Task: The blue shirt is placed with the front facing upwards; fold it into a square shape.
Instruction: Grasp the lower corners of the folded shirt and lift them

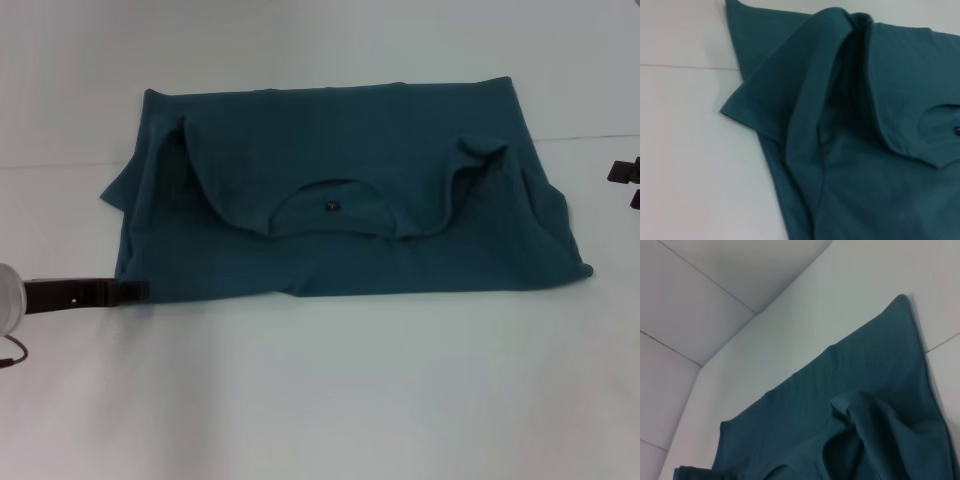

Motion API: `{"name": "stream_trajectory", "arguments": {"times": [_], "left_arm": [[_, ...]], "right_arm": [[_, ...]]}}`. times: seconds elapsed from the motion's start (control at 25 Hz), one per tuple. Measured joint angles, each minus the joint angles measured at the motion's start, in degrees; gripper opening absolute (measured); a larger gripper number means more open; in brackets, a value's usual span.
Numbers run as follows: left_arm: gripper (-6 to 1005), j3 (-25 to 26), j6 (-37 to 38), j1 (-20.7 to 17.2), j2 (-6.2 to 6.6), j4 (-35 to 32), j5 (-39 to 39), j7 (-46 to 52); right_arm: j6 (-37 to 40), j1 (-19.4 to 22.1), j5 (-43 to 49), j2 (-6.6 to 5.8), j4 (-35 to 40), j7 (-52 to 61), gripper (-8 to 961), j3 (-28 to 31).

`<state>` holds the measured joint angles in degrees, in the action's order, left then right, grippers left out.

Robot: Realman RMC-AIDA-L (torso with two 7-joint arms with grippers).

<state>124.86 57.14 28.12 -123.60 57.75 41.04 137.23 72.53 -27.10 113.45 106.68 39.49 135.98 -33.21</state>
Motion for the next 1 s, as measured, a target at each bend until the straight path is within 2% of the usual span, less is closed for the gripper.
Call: {"name": "stream_trajectory", "arguments": {"times": [0.32, 0.6, 1.0], "left_arm": [[651, 0.28, -3.46, 2.01, 0.03, -3.51, -2.65, 0.01], [651, 0.20, -6.11, 3.74, 0.79, -7.82, -2.76, -0.03], [558, -0.10, -7.28, 5.64, 1.32, -10.62, -2.84, -2.62]], "right_arm": [[-0.26, -0.69, 0.27, 0.10, -0.03, -0.01, 750, 0.00], [-0.82, -0.82, 0.39, 0.19, -0.24, -0.01, 751, -0.10], [-1.79, -1.47, 1.08, 0.27, -0.90, -0.01, 752, -0.10]]}}
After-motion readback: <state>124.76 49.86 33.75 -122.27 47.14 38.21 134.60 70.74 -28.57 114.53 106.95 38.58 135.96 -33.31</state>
